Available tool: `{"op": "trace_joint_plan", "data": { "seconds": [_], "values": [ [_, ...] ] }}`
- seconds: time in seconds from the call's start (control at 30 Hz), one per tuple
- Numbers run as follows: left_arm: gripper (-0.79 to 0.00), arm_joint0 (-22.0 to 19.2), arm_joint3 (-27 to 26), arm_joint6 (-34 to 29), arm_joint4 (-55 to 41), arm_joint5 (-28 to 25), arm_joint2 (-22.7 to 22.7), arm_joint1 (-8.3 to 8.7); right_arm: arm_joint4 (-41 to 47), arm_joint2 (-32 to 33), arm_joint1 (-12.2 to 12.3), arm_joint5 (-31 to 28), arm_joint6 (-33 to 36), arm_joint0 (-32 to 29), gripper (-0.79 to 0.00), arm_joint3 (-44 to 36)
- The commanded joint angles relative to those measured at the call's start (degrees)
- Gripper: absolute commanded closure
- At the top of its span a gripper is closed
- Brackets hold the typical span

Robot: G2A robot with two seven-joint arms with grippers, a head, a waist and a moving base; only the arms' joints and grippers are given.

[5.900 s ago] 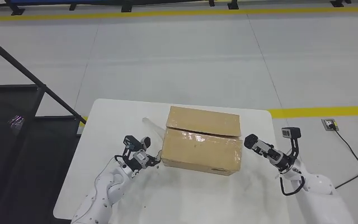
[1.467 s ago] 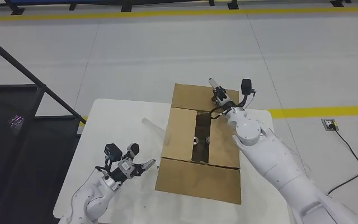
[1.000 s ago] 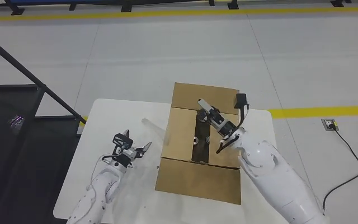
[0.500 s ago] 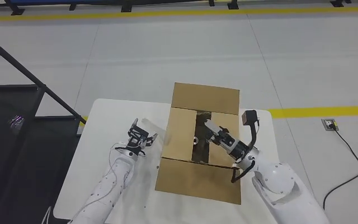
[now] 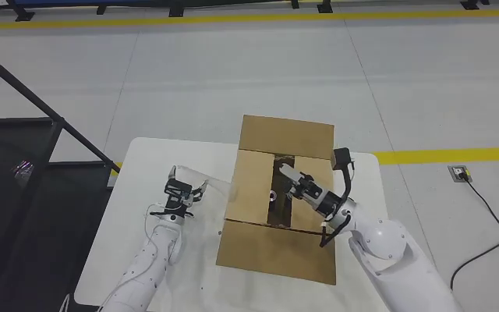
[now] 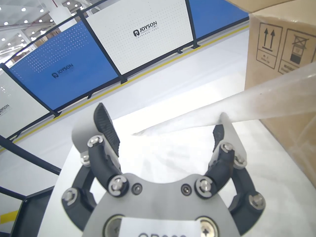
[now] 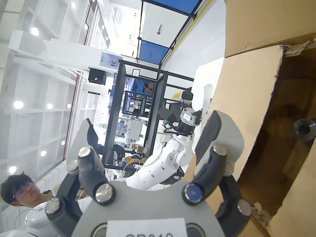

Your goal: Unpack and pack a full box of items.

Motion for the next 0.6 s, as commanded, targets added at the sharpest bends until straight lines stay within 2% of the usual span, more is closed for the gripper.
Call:
{"op": "trace_joint_plan", "data": {
  "seconds": [0.0, 0.17, 0.33, 0.57],
  "values": [
    [-0.785, 1.2, -0.6, 0.5, 0.3, 0.2, -0.6, 0.26, -0.2, -0.9, -0.2, 0.8, 1.5, 1.3, -0.785, 1.1],
    [-0.785, 3.6, -2.2, 0.5, 0.2, 1.6, -1.9, 0.61, -2.5, -3.8, -0.9, 6.0, 4.4, 5.4, -0.785, 4.4],
    [-0.785, 5.4, -3.3, 0.1, -0.3, 2.4, -3.2, 0.84, -7.0, -7.8, -2.0, 13.3, 2.6, 9.5, -0.785, 8.2],
    [-0.785, 7.5, -4.6, 0.0, 0.3, 2.4, -4.5, 1.21, -7.8, -11.9, -4.0, 17.6, 1.5, 14.4, -0.785, 14.7]
  ]
}}
